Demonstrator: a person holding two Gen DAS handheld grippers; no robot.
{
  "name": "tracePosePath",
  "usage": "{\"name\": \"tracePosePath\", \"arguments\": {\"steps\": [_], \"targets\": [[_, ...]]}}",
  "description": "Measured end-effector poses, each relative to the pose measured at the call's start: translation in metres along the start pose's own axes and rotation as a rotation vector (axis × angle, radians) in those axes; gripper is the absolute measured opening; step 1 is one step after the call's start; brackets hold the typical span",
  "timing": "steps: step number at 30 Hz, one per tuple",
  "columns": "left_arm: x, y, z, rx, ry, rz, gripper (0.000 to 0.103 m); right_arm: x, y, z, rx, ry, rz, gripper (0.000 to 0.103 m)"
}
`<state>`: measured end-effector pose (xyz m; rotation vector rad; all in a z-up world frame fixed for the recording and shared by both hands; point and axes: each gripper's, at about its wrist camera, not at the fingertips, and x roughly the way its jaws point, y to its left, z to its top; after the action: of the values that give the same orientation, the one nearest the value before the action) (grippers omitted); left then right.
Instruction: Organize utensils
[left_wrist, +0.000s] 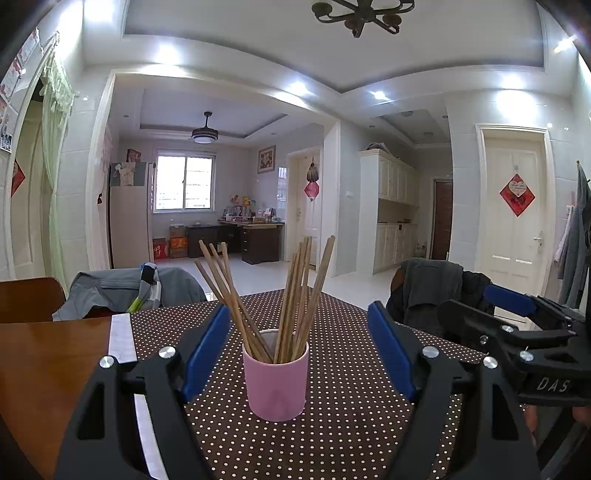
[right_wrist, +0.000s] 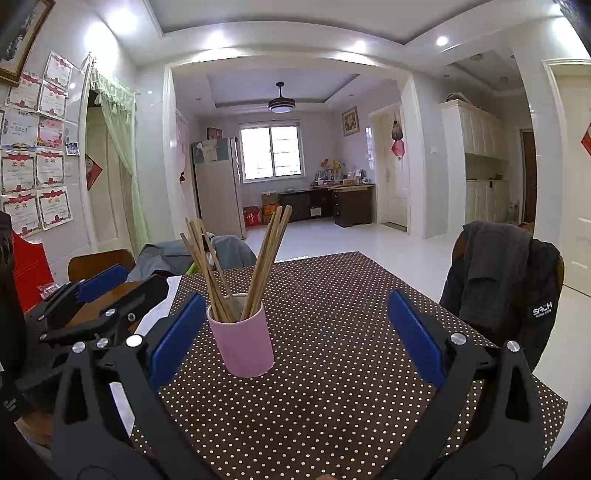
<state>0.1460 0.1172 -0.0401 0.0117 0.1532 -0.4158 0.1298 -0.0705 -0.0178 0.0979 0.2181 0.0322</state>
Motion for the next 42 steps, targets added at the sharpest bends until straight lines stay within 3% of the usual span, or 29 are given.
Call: {"name": "tracePosePath", "arguments": {"steps": [42], "targets": [[0.005,0.006,0.001,-0.015,0.017,0.033,0.075,0.012,0.001,-0.001,0.003,0.015,0.028,0.097]]}}
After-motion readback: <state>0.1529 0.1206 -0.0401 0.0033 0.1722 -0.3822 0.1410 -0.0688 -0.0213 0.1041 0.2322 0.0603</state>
